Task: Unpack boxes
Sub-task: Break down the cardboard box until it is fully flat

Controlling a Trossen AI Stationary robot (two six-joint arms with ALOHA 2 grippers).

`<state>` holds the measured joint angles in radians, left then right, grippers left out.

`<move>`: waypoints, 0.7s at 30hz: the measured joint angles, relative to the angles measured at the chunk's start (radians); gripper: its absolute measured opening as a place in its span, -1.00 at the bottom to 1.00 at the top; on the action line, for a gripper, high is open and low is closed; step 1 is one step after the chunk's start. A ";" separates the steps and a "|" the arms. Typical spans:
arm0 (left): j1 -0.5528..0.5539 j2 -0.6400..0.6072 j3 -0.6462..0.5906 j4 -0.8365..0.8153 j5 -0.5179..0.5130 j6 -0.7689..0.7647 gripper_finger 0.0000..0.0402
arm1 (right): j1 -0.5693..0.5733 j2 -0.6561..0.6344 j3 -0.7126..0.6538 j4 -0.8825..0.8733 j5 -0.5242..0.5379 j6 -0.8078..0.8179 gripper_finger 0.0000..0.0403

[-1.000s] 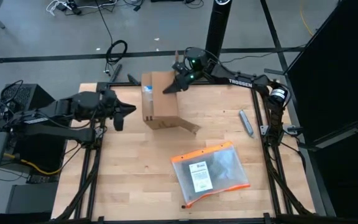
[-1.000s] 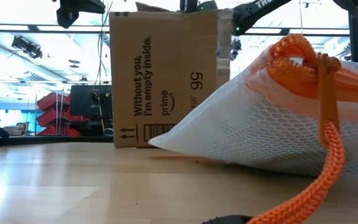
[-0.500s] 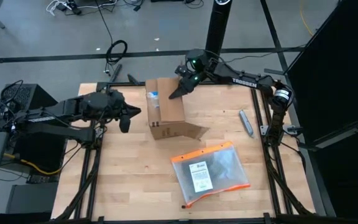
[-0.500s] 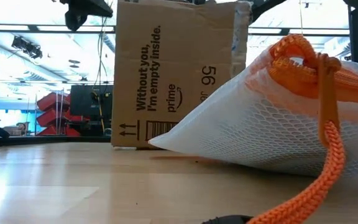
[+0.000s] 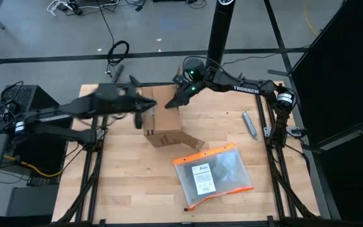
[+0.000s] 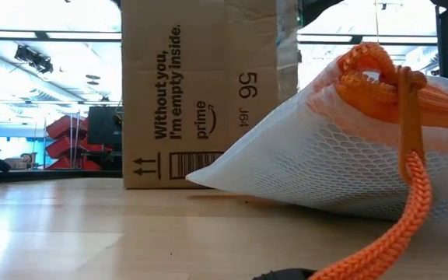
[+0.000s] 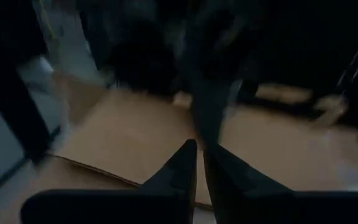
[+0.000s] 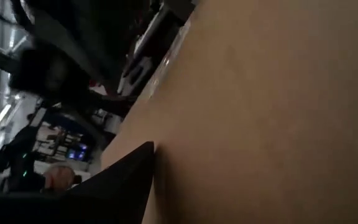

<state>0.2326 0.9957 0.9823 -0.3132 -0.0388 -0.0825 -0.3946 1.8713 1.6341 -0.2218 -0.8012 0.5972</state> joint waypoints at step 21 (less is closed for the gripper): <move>0.143 0.119 0.065 0.026 0.213 0.042 -0.99 | -0.055 -0.290 -0.002 -0.488 0.270 -0.260 0.05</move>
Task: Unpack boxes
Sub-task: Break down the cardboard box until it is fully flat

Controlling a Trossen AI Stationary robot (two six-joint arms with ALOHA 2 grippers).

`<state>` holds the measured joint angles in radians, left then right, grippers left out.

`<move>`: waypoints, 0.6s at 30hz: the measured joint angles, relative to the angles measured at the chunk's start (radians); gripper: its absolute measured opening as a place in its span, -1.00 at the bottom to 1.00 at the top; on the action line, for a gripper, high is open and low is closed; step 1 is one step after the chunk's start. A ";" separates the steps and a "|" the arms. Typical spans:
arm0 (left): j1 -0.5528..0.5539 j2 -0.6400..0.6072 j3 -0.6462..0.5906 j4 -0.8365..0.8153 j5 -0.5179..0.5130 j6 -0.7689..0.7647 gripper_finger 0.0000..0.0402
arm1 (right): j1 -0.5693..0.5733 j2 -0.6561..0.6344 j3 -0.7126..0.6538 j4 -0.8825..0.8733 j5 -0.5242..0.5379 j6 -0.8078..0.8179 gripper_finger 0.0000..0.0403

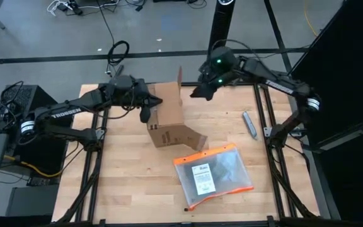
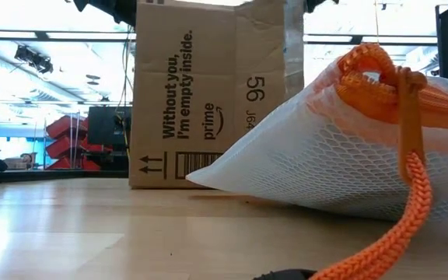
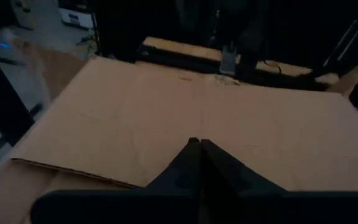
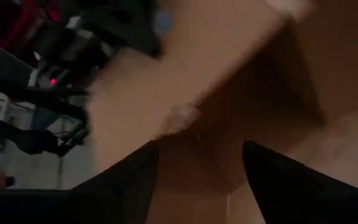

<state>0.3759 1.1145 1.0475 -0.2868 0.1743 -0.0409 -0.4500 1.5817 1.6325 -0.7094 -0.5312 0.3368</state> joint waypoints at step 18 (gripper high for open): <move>-0.081 -0.039 0.206 -0.650 -0.211 -0.257 -1.00 | 0.173 -0.064 -0.062 -0.230 0.252 -0.115 -0.42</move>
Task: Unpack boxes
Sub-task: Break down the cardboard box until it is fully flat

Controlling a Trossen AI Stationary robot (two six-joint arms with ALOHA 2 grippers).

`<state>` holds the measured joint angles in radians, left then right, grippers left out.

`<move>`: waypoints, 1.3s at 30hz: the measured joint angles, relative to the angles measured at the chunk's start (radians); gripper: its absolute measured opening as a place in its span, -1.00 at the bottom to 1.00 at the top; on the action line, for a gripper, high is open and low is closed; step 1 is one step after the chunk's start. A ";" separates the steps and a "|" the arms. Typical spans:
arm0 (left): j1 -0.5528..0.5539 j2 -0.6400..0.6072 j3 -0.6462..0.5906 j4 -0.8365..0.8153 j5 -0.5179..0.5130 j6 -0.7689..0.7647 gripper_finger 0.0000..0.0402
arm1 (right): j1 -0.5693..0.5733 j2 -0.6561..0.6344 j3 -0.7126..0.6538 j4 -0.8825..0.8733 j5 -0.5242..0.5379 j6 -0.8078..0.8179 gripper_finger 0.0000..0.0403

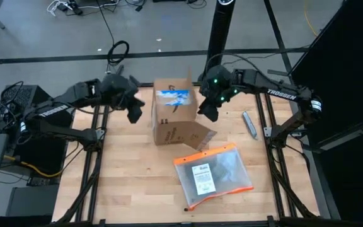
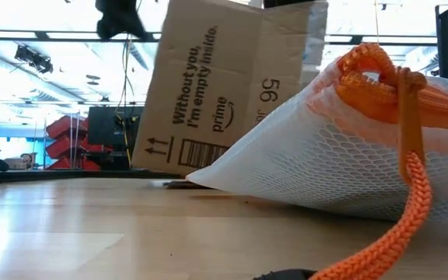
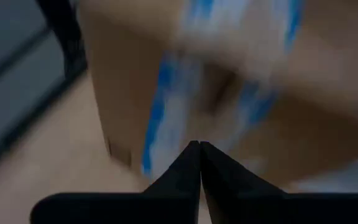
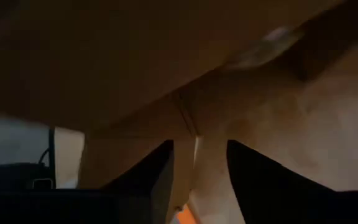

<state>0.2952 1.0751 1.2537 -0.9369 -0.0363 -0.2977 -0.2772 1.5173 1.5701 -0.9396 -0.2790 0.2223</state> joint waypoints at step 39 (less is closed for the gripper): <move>-0.174 0.430 0.018 0.508 0.165 -0.093 -1.00 | 0.258 -0.251 -0.774 0.519 0.382 0.422 -1.00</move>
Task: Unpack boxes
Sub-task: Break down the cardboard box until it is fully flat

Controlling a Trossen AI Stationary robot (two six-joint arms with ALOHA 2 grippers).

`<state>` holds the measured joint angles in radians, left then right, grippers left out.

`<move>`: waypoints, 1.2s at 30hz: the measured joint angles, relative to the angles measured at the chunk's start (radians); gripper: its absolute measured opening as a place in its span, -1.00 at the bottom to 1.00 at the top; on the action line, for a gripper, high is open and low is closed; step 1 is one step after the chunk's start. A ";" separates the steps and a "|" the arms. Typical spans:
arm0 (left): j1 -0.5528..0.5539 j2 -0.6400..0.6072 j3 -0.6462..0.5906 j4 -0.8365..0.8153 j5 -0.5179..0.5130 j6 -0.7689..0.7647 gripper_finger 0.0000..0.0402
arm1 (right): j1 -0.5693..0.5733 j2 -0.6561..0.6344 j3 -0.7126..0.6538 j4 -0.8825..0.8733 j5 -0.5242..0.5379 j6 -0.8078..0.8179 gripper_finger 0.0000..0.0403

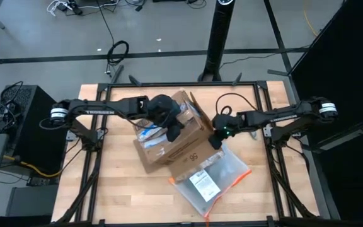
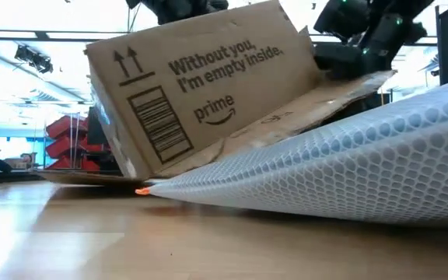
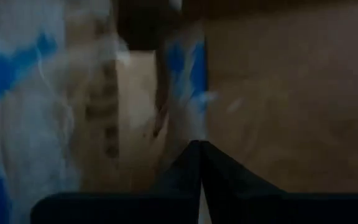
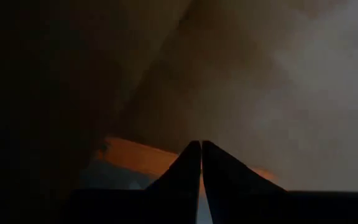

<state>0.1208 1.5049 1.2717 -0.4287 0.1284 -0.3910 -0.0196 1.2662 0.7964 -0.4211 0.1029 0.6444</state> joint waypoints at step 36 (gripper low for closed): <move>-0.102 -0.086 0.109 -0.256 -0.069 -0.013 -0.99 | -0.555 -0.139 -0.103 -0.647 -0.029 -0.079 0.38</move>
<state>0.0187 1.4187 1.3807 -0.6851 0.0593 -0.4035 -0.5744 1.1271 0.6929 -1.0682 0.0735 0.5650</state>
